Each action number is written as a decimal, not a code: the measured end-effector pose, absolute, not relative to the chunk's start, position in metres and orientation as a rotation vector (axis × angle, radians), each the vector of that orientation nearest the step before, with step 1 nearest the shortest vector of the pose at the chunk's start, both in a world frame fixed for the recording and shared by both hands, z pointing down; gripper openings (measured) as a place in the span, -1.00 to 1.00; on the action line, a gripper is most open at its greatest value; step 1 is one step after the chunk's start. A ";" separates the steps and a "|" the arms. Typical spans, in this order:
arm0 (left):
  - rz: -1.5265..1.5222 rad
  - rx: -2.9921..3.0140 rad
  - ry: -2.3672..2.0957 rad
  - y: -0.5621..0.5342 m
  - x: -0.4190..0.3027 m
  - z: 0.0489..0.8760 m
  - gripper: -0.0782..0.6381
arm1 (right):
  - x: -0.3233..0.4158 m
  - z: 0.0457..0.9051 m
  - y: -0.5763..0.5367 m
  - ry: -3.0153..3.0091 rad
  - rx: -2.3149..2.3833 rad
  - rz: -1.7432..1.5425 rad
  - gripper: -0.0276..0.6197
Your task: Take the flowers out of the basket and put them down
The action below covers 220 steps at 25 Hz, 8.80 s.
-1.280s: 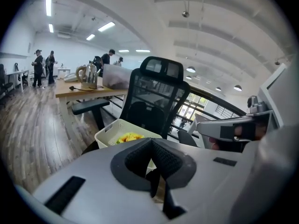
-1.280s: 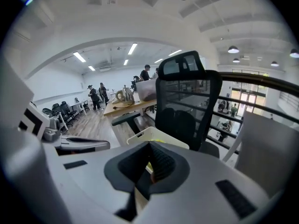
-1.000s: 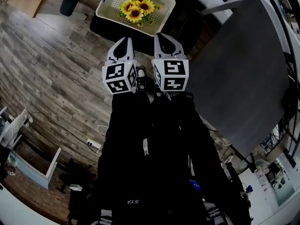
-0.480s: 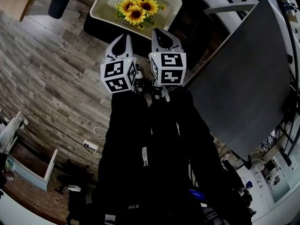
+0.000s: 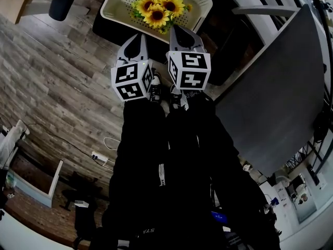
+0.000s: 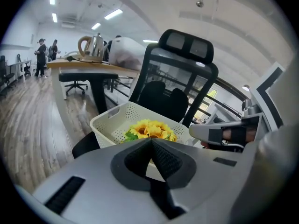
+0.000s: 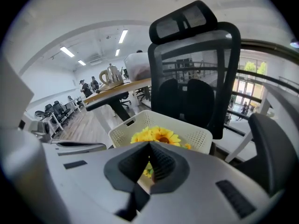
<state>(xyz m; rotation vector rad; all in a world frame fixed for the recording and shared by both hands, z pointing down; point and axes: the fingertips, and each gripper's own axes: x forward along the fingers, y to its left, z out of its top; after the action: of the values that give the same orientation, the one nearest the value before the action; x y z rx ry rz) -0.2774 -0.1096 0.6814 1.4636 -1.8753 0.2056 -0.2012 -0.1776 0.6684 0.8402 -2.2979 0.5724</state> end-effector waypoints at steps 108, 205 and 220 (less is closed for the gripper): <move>0.170 1.492 -1.949 -0.082 -0.344 0.671 -0.78 | -0.301 0.733 -0.216 -2.297 0.510 0.374 0.63; 0.612 2.286 -1.160 -0.120 0.295 0.492 -0.78 | 0.439 0.535 -0.108 -1.880 1.838 0.804 0.62; 0.530 2.310 -1.184 -0.097 0.274 0.433 -0.78 | 0.424 0.472 -0.038 -1.983 1.770 0.800 0.61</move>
<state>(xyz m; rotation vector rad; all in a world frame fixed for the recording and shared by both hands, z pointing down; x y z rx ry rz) 0.2737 -0.0970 0.4331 2.3097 -1.1838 0.5299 0.4243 -0.0380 0.4721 1.7696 -1.9826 0.7997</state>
